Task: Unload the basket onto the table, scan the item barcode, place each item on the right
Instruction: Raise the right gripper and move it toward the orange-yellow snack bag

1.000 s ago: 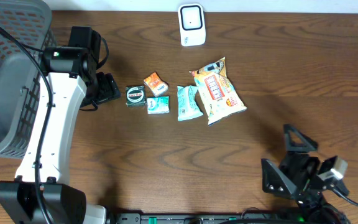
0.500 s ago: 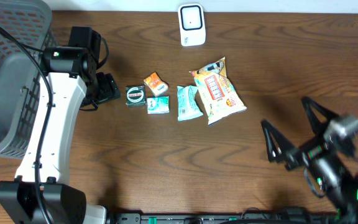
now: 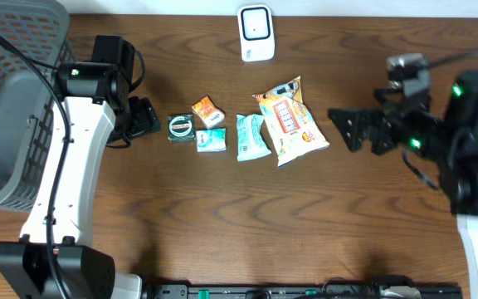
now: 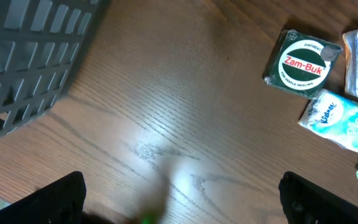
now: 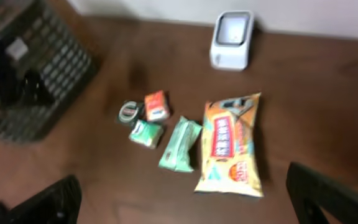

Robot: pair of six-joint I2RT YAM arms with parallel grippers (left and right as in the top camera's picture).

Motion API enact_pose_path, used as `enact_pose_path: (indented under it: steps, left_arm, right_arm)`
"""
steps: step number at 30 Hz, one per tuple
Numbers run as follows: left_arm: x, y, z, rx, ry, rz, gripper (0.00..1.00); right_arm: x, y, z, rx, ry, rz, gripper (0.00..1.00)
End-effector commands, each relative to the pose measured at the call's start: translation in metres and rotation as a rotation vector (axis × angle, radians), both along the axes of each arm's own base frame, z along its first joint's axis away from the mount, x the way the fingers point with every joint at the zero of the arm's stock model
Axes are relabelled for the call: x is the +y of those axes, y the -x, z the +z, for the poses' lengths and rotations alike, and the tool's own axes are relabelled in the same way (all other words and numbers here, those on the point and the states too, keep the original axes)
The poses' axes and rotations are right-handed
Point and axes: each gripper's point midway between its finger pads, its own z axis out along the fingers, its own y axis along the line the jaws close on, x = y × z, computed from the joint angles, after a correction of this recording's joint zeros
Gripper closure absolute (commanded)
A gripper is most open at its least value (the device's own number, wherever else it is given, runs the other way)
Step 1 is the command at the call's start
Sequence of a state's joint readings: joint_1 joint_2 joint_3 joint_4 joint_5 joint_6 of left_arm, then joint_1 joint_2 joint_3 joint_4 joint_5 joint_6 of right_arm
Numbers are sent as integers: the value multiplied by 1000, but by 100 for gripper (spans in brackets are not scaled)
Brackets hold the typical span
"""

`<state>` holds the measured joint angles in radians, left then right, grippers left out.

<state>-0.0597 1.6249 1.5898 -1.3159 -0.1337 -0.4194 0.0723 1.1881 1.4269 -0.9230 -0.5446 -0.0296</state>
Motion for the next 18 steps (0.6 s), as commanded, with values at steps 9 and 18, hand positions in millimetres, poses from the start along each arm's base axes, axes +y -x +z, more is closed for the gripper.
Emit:
enact_pose_path:
  steps: [9, 18]
  left_arm:
    - [3, 1, -2, 11, -9, 13, 3]
    - [3, 1, -2, 11, -9, 13, 2]
  right_arm:
    - [36, -4, -11, 113, -59, 58, 1]
    - [45, -25, -43, 159, 0, 39, 57]
